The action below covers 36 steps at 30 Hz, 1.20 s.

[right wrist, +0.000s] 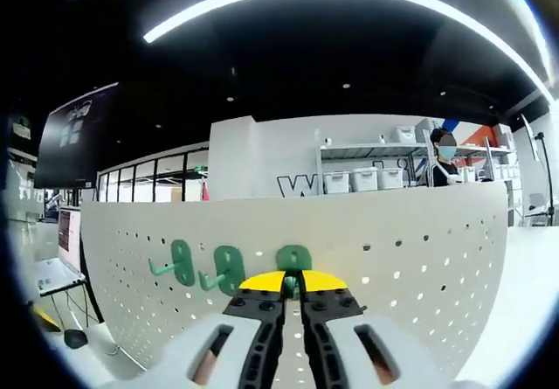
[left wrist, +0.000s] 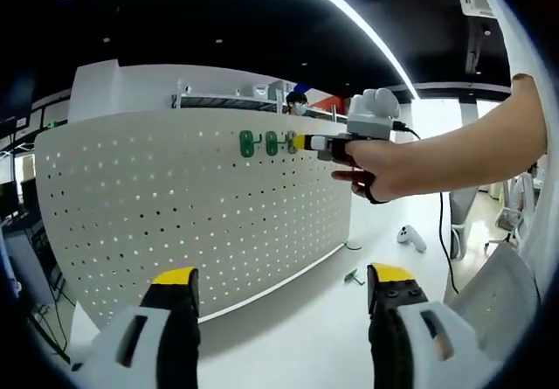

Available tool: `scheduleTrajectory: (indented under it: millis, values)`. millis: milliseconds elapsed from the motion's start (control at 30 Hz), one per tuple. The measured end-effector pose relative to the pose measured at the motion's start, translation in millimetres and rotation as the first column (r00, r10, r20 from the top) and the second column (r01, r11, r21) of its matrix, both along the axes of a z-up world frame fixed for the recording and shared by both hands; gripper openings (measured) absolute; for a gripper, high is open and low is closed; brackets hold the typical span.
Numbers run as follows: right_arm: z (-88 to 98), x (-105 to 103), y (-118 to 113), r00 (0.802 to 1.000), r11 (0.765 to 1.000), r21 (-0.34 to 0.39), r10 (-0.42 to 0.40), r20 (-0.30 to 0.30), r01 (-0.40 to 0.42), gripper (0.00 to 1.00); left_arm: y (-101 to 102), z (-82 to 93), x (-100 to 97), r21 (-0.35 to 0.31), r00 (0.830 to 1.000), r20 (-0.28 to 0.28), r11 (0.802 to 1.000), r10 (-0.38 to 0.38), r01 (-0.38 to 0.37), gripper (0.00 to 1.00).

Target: Insert the hook assembly into the mounting plate slot until the hook locks in place.

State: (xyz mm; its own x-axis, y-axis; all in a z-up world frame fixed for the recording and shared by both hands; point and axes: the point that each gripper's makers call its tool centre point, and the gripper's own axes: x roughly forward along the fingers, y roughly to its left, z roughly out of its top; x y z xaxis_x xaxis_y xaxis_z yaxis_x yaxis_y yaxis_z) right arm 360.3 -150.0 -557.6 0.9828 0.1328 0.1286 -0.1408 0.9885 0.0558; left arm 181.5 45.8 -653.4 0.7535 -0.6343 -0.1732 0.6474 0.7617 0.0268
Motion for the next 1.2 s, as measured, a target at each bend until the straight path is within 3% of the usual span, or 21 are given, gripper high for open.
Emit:
scheduleTrajectory:
  millis: [367, 467, 533, 1200]
  values:
    - [2.8, -3.3, 2.3, 0.999, 0.999, -0.019, 0.048, 0.009, -0.048, 0.17, 0.3, -0.1, 0.5, -0.001, 1.000, 0.001, 1.000, -0.002, 0.002, 0.81]
    - [4.1, -4.8, 0.0, 0.997, 0.997, 0.024, 0.071, 0.007, -0.071, 0.18, 0.2, -0.5, 0.7, -0.001, 1.000, 0.002, 1.000, -0.004, 0.004, 0.81]
    - [4.8, -6.6, -0.8, 0.997, 0.997, -0.005, 0.073, 0.008, -0.073, 0.21, 0.5, -0.4, 0.7, -0.001, 1.000, 0.003, 1.000, -0.005, 0.005, 0.81]
    - [-3.1, -26.7, 0.8, 0.980, 0.980, -0.023, 0.197, 0.003, -0.197, 0.31, -1.4, 0.7, 2.4, -0.009, 1.000, 0.006, 1.000, -0.009, 0.009, 0.82]
